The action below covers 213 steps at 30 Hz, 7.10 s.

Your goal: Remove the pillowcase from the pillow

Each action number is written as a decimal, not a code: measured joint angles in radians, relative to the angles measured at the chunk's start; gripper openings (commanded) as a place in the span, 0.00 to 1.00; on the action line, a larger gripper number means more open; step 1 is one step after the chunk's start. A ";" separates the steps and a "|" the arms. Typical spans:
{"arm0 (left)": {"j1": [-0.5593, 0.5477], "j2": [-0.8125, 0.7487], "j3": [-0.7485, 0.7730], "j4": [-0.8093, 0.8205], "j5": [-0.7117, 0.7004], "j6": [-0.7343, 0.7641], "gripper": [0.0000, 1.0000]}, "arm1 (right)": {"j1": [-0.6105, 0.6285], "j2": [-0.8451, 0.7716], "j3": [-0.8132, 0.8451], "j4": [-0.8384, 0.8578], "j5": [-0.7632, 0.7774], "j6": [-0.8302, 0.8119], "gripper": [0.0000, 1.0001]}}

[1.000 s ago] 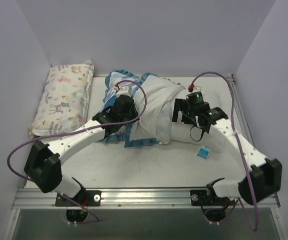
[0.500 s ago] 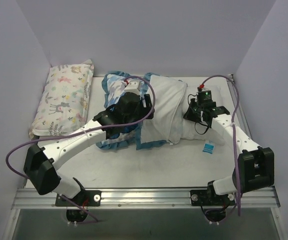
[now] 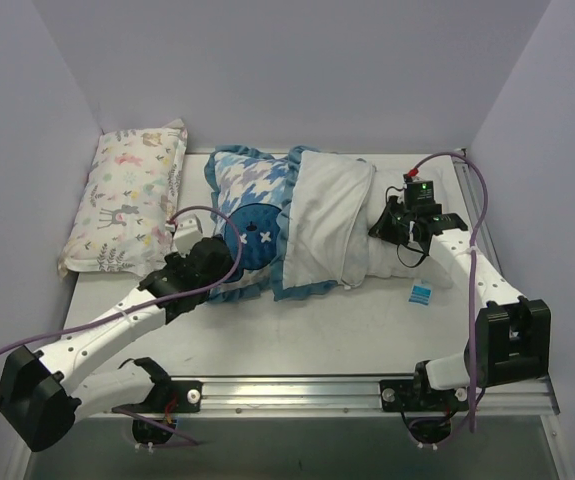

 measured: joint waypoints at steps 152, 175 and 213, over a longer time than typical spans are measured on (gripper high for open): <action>0.205 0.368 -0.168 0.714 0.657 0.394 0.00 | 0.358 -0.182 -0.122 -0.151 0.483 -0.069 0.00; 0.278 0.380 0.464 0.089 0.505 0.302 0.00 | 0.191 0.180 0.488 -0.330 0.180 -0.113 0.65; -0.267 0.524 0.431 0.178 0.154 0.340 0.38 | 0.171 -0.411 -0.305 0.014 0.345 0.005 0.92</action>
